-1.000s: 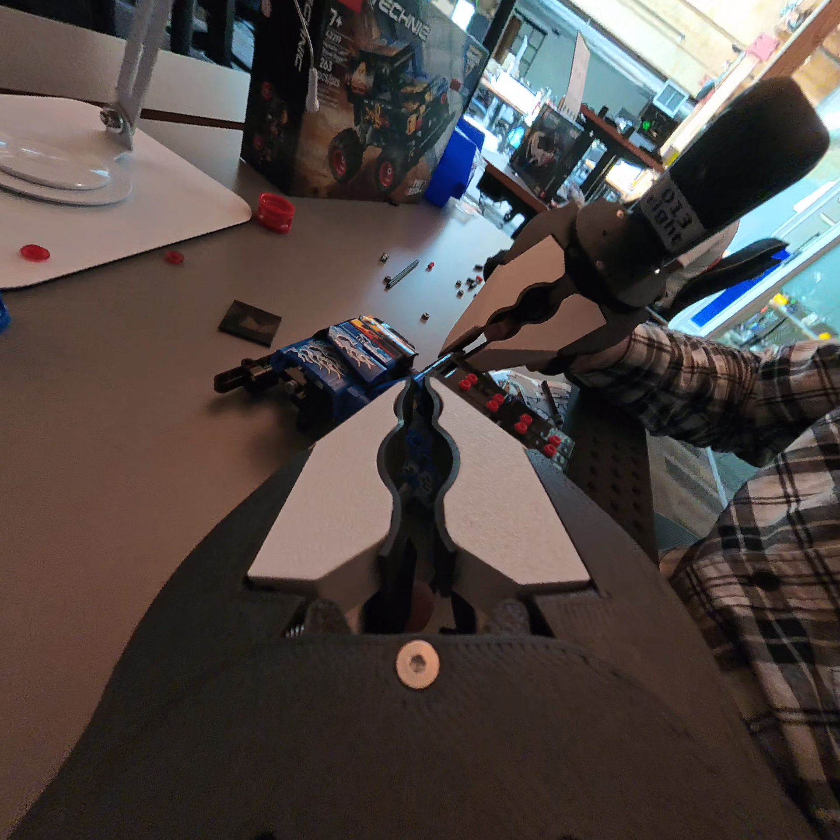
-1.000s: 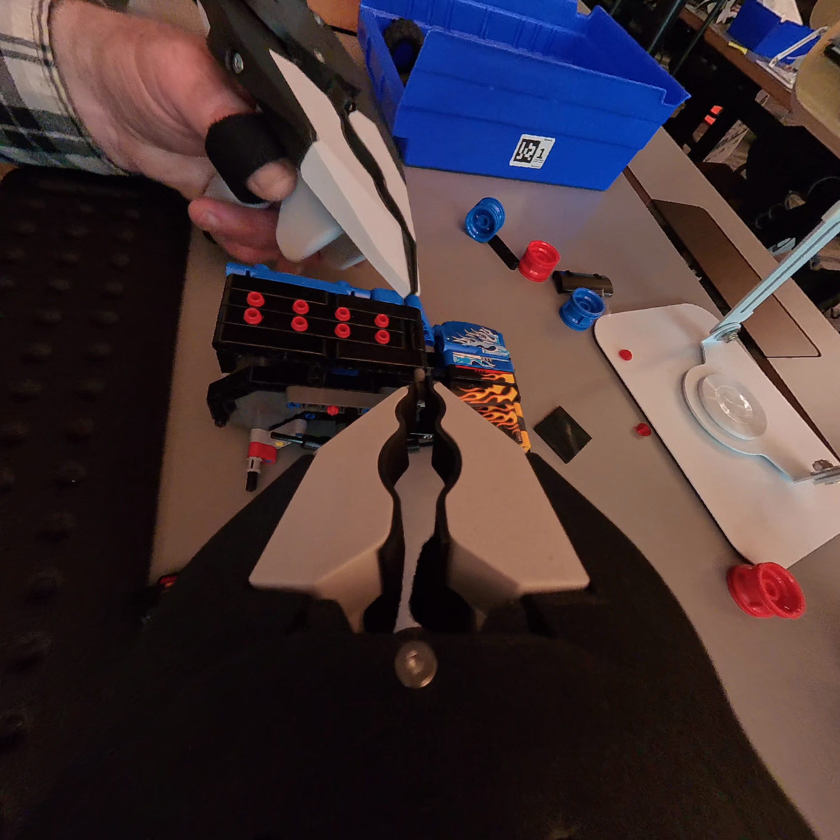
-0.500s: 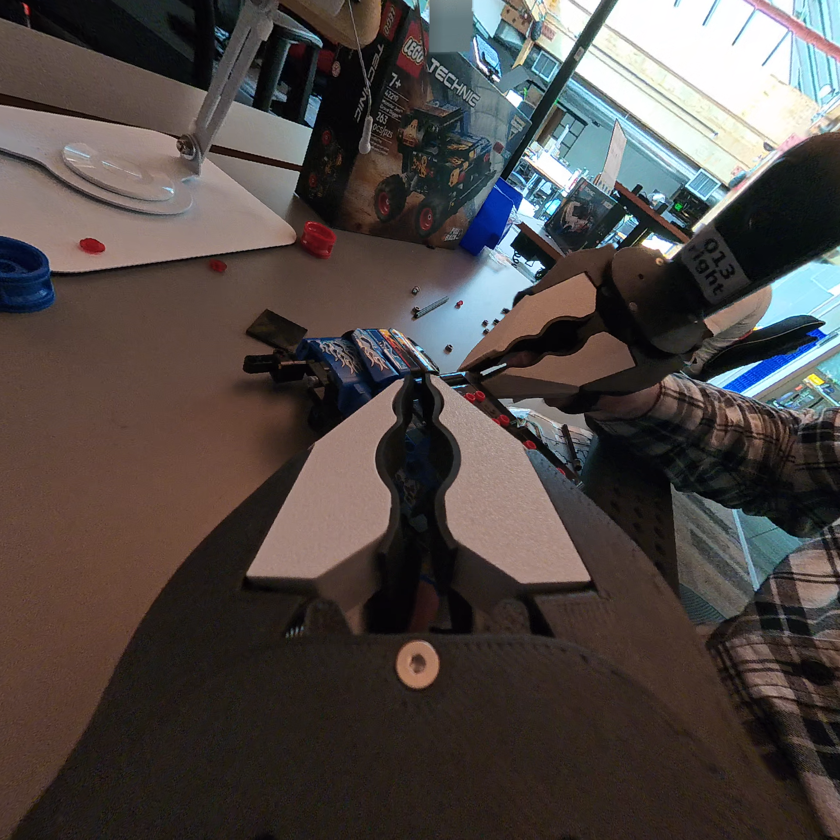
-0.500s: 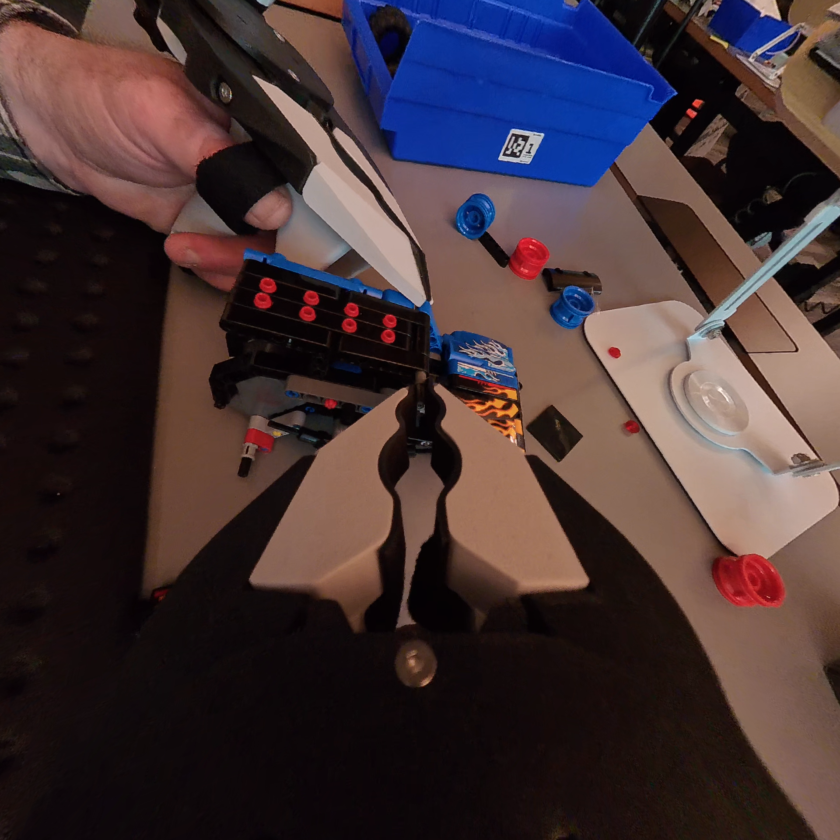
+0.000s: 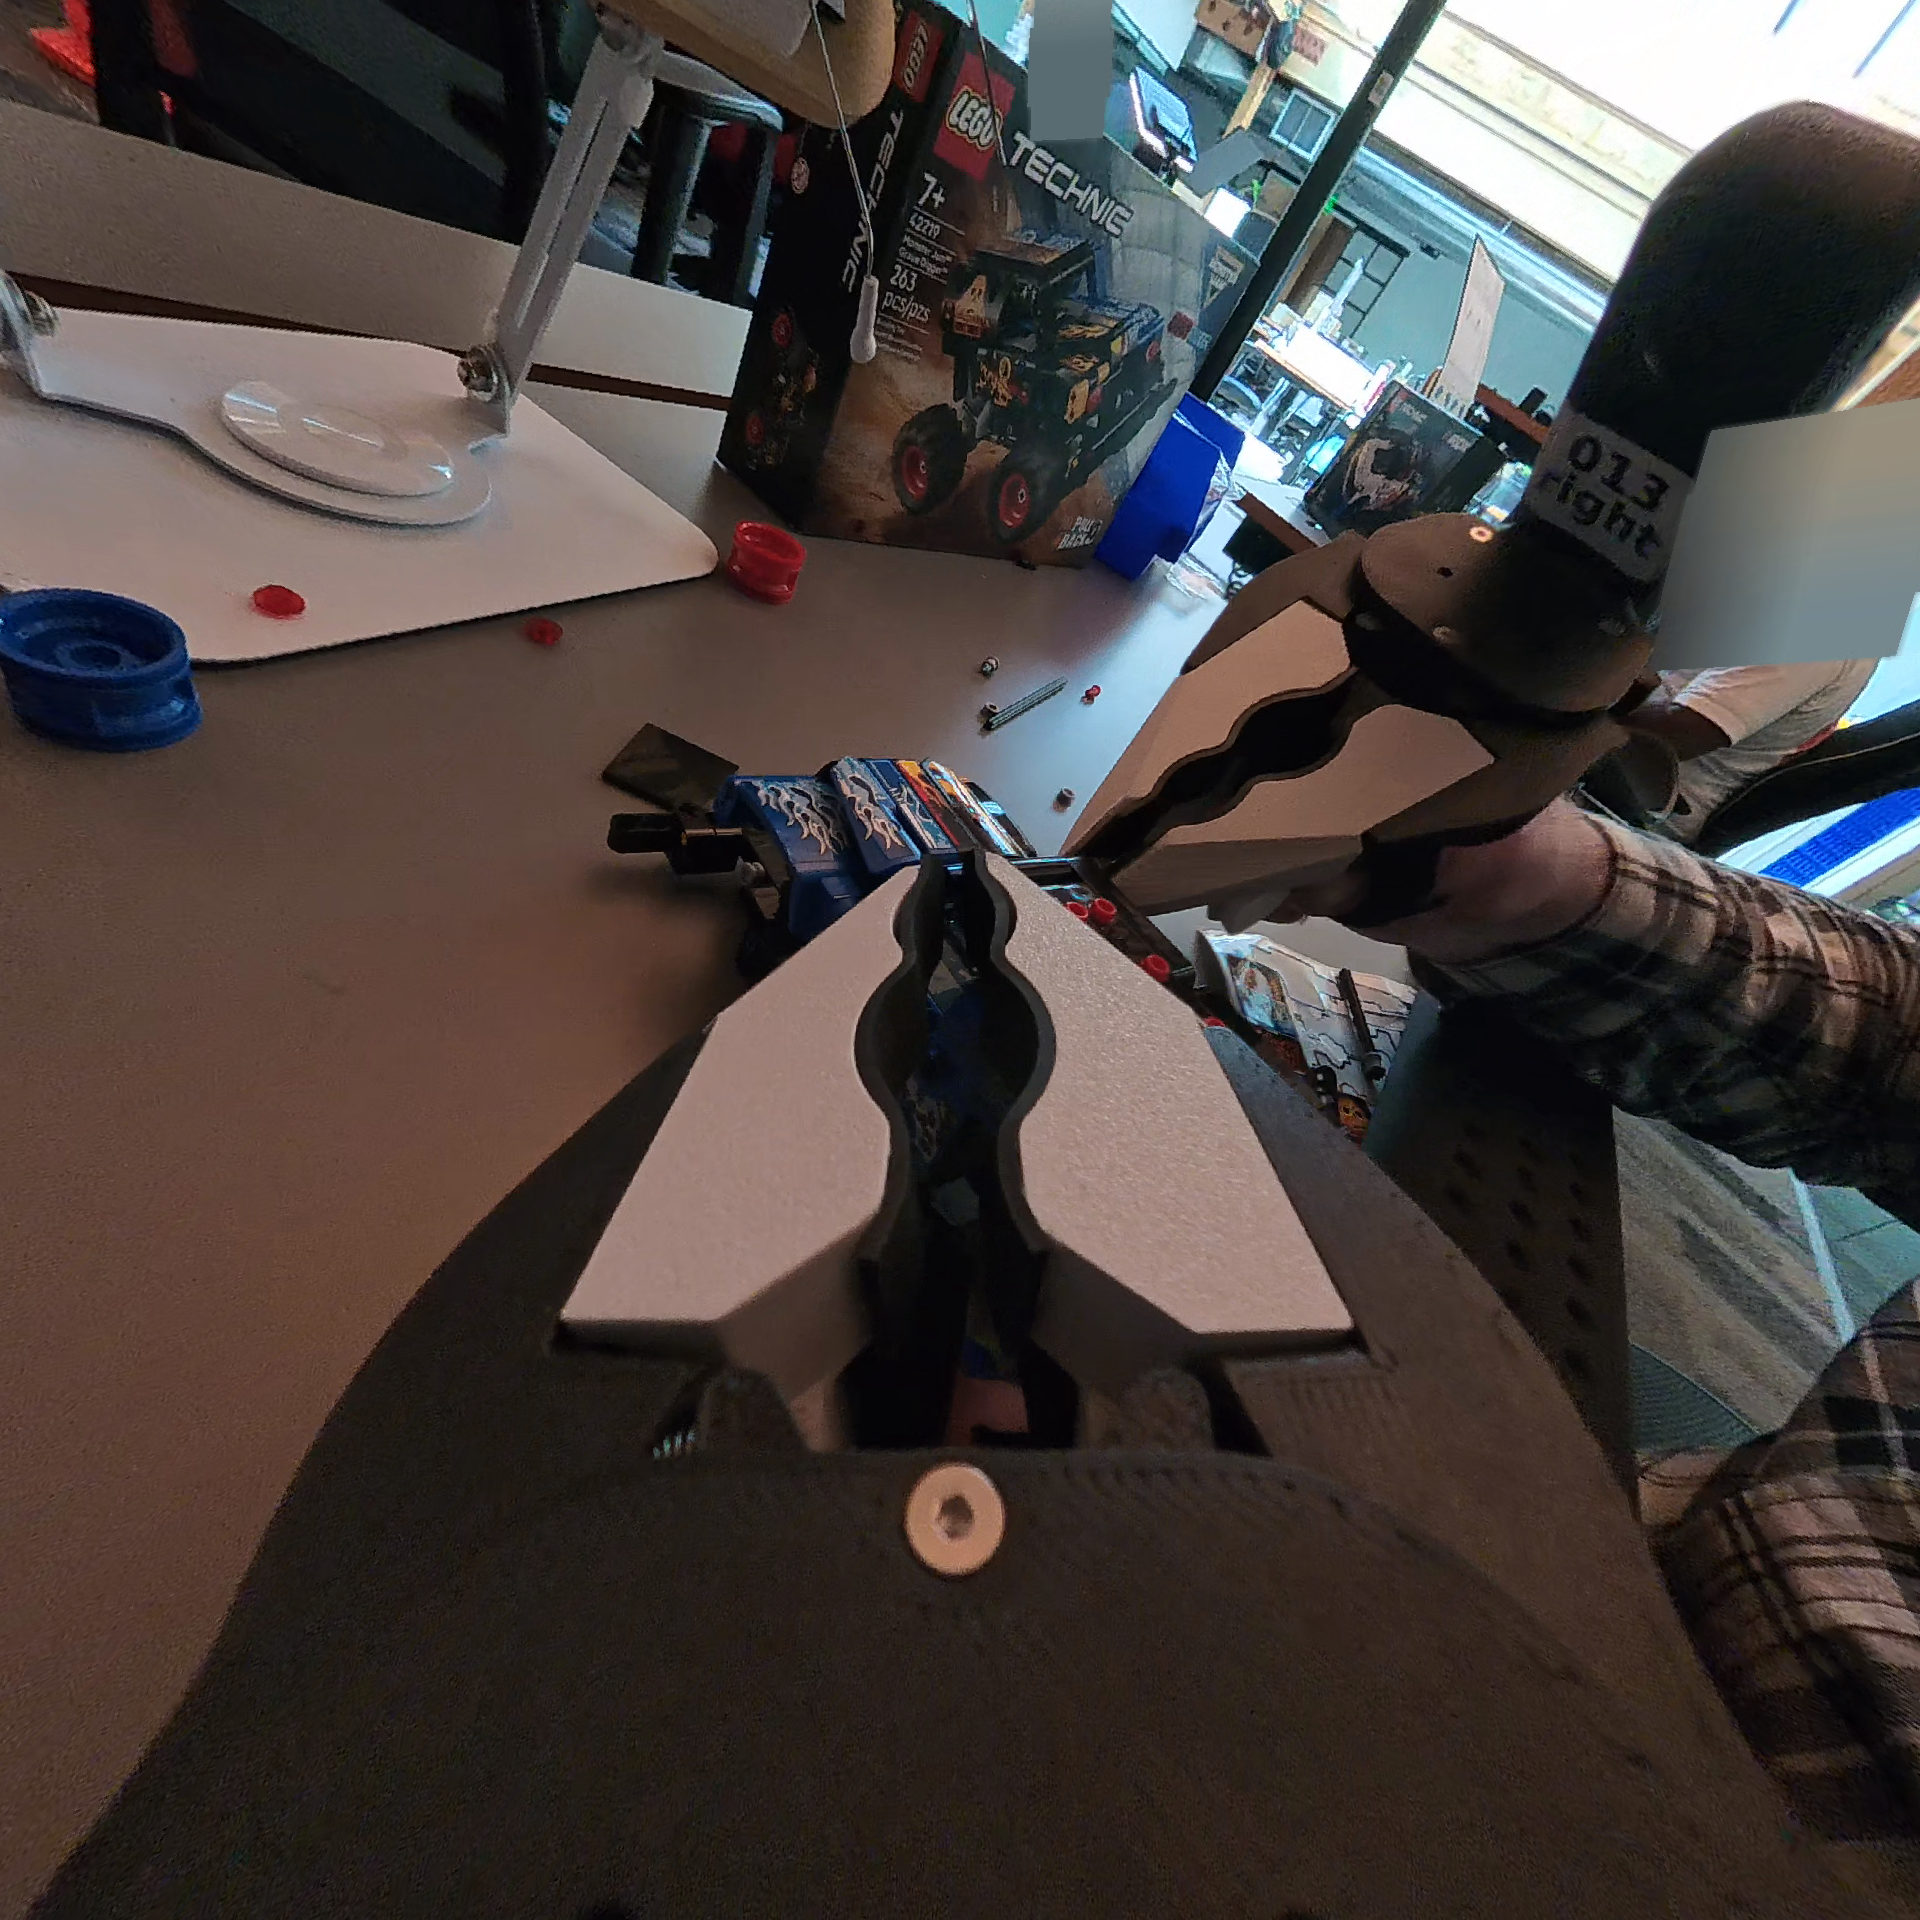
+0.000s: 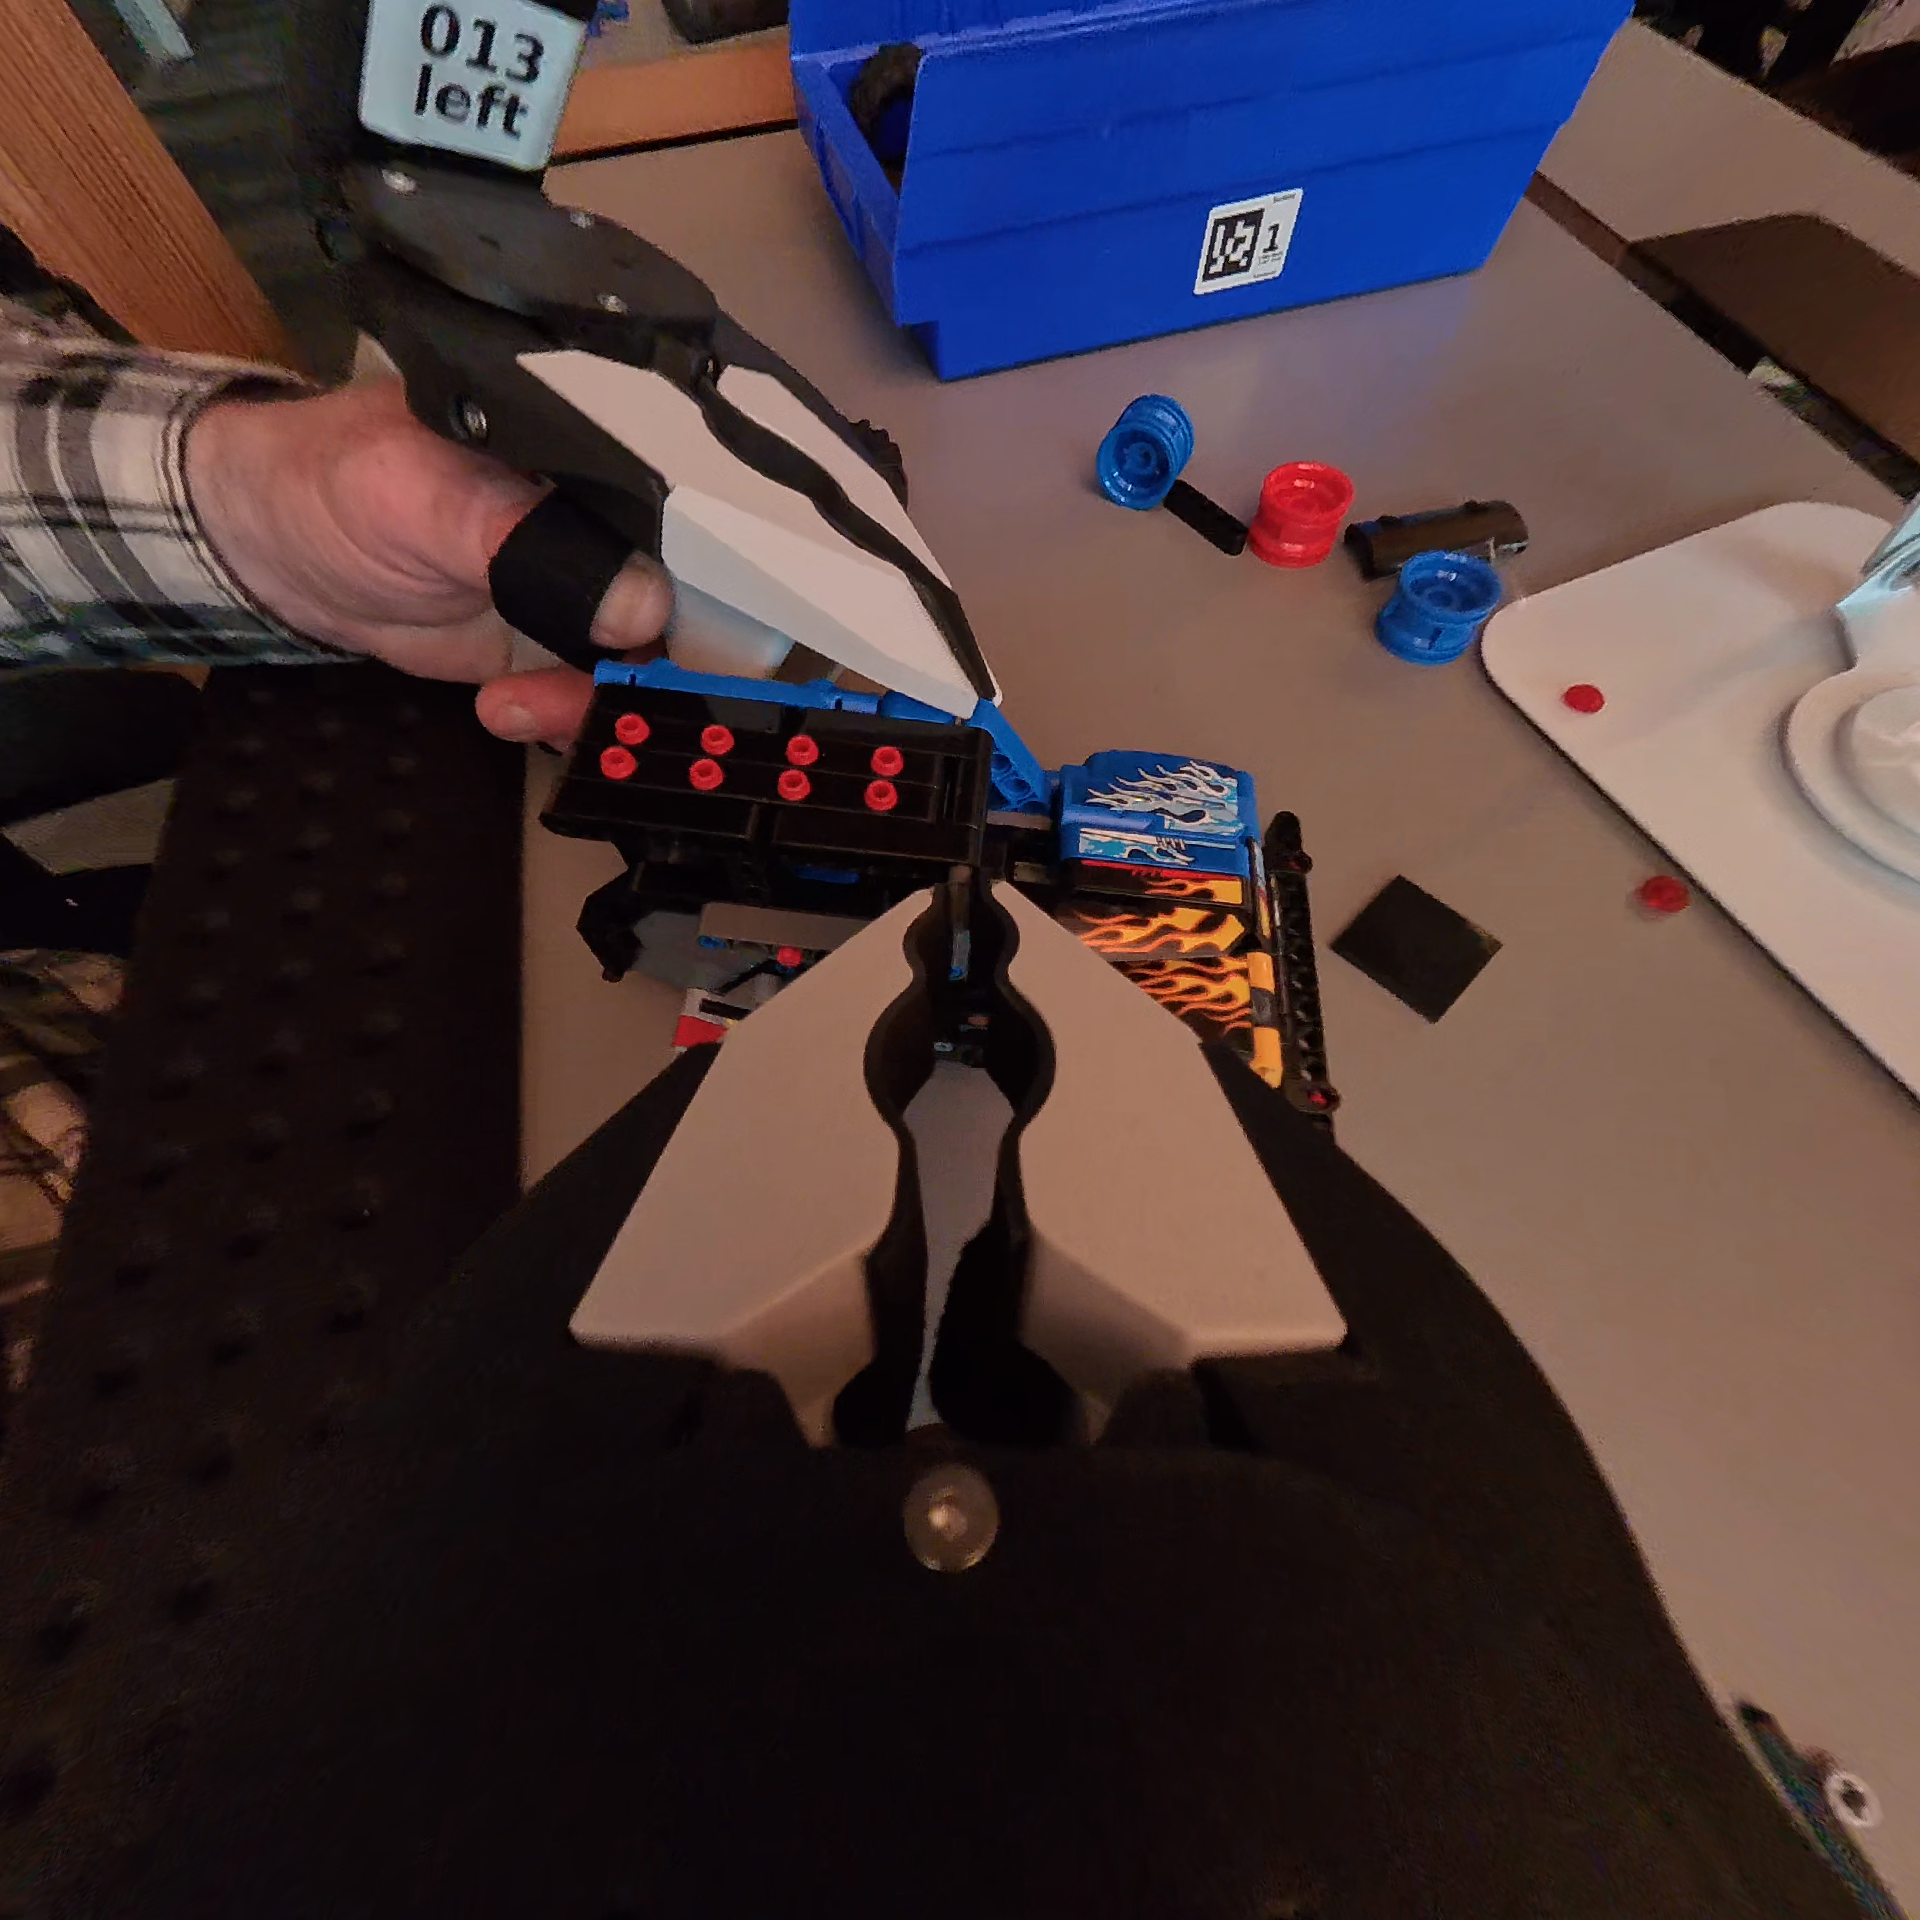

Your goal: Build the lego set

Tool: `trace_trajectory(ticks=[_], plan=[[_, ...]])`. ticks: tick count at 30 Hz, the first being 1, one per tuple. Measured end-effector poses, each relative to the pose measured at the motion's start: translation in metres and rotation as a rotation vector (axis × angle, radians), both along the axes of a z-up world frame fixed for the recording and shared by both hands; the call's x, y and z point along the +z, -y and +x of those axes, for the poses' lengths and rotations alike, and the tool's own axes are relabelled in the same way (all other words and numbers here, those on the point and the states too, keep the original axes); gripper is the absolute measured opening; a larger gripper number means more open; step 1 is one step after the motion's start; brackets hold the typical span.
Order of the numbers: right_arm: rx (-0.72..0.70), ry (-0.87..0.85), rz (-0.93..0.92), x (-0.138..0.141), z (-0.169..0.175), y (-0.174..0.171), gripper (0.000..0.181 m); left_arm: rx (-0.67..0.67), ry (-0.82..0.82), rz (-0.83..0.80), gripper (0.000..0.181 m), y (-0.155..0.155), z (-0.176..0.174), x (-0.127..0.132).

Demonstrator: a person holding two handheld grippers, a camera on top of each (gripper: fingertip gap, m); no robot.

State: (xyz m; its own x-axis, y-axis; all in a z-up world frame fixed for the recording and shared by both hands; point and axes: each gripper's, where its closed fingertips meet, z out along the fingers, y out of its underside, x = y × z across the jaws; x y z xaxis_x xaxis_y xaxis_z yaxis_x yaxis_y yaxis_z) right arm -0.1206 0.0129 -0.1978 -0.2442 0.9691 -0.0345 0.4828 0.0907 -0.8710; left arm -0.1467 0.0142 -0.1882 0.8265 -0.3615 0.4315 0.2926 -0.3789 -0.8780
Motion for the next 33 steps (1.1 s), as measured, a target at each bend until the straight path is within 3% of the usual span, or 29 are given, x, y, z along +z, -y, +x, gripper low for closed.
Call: trace_trajectory(ticks=[5, 8, 9, 10, 15, 20, 24, 27, 33], plan=[[-0.017, -0.012, -0.104, 0.000, -0.003, -0.001, 0.001, 0.005, -0.058, 0.014, 0.004, -0.002, -0.003, 0.000], [0.061, -0.005, -0.006, 0.001, 0.003, -0.002, 0.005, -0.029, -0.078, 0.019, 0.000, -0.003, -0.001, 0.002], [0.081, 0.000, 0.026, 0.001, 0.006, -0.004, 0.022, -0.049, -0.065, 0.015, 0.000, -0.002, 0.001, 0.002], [0.092, 0.011, 0.070, -0.001, 0.008, -0.009, 0.026, -0.060, -0.059, 0.005, 0.000, -0.001, 0.001, 0.002], [0.227, -0.023, 0.198, -0.001, 0.010, -0.013, 0.018, -0.115, -0.040, -0.034, 0.000, -0.003, -0.002, -0.006], [0.398, -0.044, 0.241, 0.003, 0.005, -0.005, 0.031, -0.136, -0.031, -0.043, 0.000, -0.006, 0.000, -0.004], [0.448, -0.011, 0.301, 0.000, -0.002, 0.000, 0.027, -0.193, -0.072, -0.046, 0.000, -0.008, 0.014, -0.004], [0.487, -0.006, 0.328, -0.003, 0.000, 0.008, 0.041, -0.197, -0.198, -0.054, 0.000, -0.011, 0.026, -0.014], [0.541, 0.016, 0.258, 0.006, 0.029, 0.006, 0.060, -0.186, -0.122, -0.049, 0.000, -0.007, 0.018, -0.002]])
